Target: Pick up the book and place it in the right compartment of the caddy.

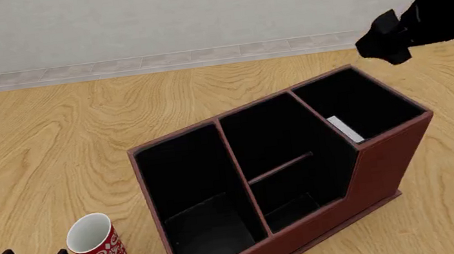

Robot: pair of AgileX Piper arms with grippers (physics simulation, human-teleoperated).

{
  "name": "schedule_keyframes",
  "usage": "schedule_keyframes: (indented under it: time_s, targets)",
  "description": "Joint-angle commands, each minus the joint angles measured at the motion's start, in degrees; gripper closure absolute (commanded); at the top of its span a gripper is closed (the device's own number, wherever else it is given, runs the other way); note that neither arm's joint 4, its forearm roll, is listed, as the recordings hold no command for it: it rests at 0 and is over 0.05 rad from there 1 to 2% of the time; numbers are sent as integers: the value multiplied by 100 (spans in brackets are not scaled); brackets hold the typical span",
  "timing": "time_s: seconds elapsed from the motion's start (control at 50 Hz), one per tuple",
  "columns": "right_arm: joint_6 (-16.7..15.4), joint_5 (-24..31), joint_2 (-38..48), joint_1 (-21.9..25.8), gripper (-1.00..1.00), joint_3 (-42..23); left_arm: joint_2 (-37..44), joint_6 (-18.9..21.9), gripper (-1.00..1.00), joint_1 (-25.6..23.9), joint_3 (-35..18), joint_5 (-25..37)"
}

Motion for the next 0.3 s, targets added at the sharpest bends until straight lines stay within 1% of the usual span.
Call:
schedule_keyframes:
  time_s: [0.02, 0.1, 0.16, 0.26, 0.3]
  targets:
    - [-171, 228, -625, 186, -100, -179, 47, 14, -100, 23, 0, -129]
    - [-175, 185, -901, 301, -100, -152, -25, -14, -100, 84, -1, -129]
    - [-236, 139, -1147, 354, -100, -1, -32, 0, -100, 117, -1, -152]
    - [-216, 78, -1476, 499, -100, 204, 11, -12, -100, 116, -3, -228]
    - [-235, 36, -1595, 469, -100, 278, 43, 4, -100, 120, -4, -269]
